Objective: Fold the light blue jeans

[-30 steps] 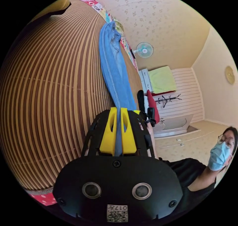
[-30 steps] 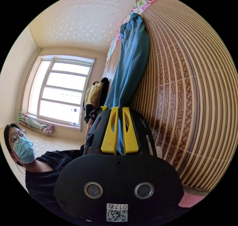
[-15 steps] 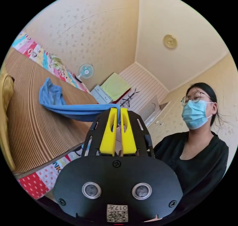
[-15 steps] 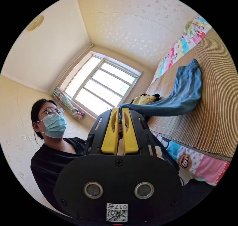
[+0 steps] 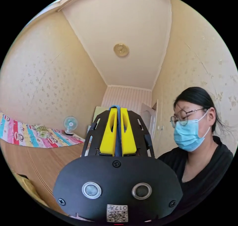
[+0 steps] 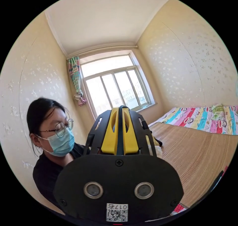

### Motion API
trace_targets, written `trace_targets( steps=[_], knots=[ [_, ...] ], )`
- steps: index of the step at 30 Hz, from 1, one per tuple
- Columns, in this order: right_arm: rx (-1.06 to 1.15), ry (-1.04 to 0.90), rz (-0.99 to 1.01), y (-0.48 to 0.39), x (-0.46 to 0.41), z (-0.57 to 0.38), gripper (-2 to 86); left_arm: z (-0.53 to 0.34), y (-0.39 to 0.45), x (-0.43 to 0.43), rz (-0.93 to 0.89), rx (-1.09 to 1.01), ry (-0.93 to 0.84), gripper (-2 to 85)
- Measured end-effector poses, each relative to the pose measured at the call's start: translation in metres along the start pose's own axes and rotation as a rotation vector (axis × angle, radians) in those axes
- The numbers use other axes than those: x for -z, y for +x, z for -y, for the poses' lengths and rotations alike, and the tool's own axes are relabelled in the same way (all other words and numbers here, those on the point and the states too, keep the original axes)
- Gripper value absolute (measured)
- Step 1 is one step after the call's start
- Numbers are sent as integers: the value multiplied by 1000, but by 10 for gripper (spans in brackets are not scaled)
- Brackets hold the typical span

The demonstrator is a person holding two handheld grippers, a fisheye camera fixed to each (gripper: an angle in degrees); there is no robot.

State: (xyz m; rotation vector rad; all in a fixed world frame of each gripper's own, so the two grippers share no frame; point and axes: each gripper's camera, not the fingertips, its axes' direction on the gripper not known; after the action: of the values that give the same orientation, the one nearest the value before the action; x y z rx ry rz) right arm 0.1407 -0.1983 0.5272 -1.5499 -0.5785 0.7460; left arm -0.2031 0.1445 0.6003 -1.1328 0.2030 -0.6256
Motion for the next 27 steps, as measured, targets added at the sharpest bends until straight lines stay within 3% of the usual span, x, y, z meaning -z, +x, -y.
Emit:
trace_targets(
  steps=[8, 13, 16, 19, 23, 27],
  knots=[
    [-144, -100, -282, 173, -88, 63, 20, 30, -205, -93, 254, 279, -239, -2],
    [-230, -119, -347, 234, -124, 36, 20, -16, -271, -107, 250, 326, -332, -3],
    [-245, -334, -423, 253, -156, -56, 20, -93, -271, -105, 336, 319, -533, -1],
    [-275, -427, -349, 254, -157, -175, 20, -206, -250, -80, 356, 341, -655, 5],
    [-493, -474, -259, 253, -131, -310, 17, -356, -216, -25, 250, 636, -645, 12],
    [-724, -387, -346, 241, -74, -394, 12, -418, -199, 18, 333, 803, -580, 32]
  ],
)
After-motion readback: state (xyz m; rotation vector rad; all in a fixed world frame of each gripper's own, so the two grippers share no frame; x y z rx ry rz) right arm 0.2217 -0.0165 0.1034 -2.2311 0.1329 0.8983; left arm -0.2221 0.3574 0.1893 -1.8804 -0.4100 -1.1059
